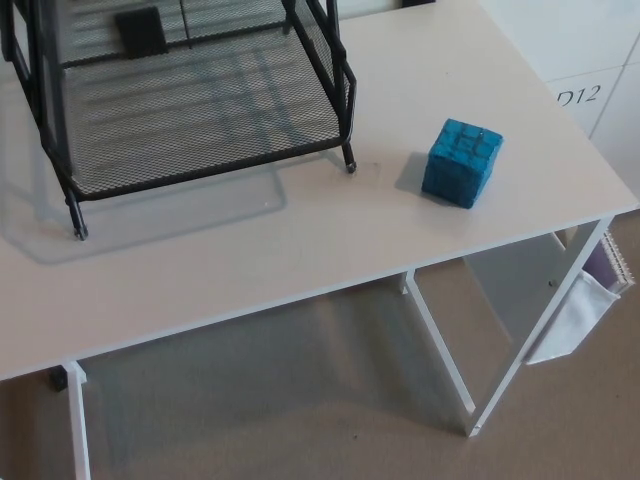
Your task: The robot walks towards a desk on which a file tray is kept in the middle and a cube is kept to its right. The robot lifts the cube using its right hand and places it on the file tray.
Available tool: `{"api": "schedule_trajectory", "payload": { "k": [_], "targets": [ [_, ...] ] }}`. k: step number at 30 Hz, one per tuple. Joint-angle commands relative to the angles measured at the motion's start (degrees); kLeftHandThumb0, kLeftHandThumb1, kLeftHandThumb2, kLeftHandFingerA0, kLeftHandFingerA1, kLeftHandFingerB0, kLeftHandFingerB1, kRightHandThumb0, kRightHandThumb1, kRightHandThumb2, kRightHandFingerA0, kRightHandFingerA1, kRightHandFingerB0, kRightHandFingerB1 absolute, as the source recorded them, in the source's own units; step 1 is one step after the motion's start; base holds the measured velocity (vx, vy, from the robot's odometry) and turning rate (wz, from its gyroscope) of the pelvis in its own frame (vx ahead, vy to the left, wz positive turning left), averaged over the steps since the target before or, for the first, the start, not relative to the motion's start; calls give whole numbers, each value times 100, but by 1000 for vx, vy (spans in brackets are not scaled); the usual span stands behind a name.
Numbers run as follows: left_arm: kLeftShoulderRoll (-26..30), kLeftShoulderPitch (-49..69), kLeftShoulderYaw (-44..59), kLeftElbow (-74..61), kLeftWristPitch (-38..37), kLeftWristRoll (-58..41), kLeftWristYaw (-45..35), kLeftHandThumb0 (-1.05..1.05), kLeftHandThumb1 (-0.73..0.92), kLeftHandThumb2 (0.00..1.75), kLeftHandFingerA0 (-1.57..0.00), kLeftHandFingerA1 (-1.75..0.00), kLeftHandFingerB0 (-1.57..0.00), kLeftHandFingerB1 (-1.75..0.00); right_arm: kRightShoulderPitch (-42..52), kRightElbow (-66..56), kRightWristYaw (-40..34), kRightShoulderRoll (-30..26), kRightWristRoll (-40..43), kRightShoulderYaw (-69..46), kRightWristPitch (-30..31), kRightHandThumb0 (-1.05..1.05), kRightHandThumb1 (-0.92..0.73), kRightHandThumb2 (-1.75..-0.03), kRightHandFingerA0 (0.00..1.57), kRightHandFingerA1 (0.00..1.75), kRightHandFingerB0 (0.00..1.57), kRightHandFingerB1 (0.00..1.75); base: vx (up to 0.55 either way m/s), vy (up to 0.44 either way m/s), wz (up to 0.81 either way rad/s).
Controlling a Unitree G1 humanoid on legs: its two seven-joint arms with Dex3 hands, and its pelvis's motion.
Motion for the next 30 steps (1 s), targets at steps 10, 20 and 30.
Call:
{"api": "schedule_trajectory", "payload": {
  "k": [10,20,30],
  "targets": [
    [36,-112,-129,209,-451,29,97,-78,77,104,-17,-50,-8,-43,59,1693,-281,696,80,230,-743,-63,-61,-60,28,43,8,24,0,0,0],
    [34,-40,-357,244,-741,220,317,-81,92,73,-26,-42,-13,-30,33,1996,-169,624,38,489,-737,-70,-51,-88,31,57,2,29,0,0,0],
    [43,-150,-339,283,-587,72,149,-36,54,112,-1,-50,0,-50,41,2018,-194,625,91,616,-689,-68,-51,-85,28,56,4,30,19,11,6]
  ]
}}
